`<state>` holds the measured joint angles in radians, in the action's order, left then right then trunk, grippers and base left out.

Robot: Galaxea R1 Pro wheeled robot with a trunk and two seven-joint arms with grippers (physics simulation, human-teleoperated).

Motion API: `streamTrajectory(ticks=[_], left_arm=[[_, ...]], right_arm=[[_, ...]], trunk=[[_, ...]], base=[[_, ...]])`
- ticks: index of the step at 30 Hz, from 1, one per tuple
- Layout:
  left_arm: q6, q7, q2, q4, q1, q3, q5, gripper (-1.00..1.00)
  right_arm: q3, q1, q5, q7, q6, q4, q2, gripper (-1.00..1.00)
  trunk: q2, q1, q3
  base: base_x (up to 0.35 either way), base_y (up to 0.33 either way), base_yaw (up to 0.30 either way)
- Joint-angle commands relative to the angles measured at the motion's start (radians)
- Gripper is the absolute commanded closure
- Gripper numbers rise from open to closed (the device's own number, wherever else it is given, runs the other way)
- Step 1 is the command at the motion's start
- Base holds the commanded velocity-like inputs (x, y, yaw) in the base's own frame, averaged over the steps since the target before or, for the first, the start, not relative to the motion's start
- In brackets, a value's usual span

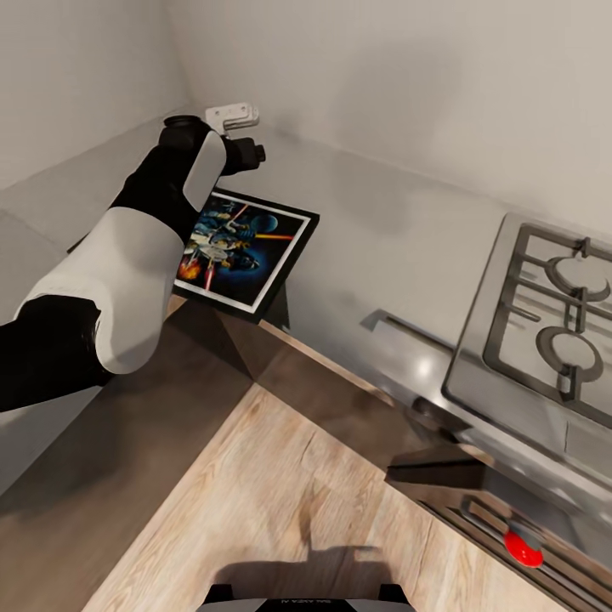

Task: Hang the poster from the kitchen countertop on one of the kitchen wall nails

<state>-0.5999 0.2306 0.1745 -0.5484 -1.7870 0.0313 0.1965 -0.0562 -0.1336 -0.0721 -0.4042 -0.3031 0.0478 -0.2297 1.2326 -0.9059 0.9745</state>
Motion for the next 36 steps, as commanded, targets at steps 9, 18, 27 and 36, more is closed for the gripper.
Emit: streamTrajectory(ticks=[9,18,27,36], left_arm=[[0.055,0.008,0.000,0.068,0.000,0.002,0.011,-1.00],[0.122,0.007,0.000,0.137,0.000,0.002,0.013,-1.00],[0.130,0.007,0.000,0.145,0.000,0.002,0.063,-1.00],[0.130,0.007,0.000,0.146,0.000,0.002,0.067,-1.00]], right_arm=[[-0.005,-0.001,-0.008,-0.008,-0.004,0.004,0.000,-1.00],[-0.005,-0.001,-0.008,-0.008,-0.004,0.004,0.000,-1.00],[-0.005,-0.001,-0.008,-0.008,-0.004,0.004,0.000,-1.00],[-0.005,-0.001,-0.008,-0.008,-0.004,0.004,0.000,-1.00]], trunk=[[0.000,0.000,0.001],[0.000,0.000,0.001],[0.000,0.000,0.001],[0.000,0.000,0.001]], base=[[0.025,0.000,0.000],[0.001,0.000,0.000],[0.081,0.000,0.000],[0.020,0.000,0.000]])
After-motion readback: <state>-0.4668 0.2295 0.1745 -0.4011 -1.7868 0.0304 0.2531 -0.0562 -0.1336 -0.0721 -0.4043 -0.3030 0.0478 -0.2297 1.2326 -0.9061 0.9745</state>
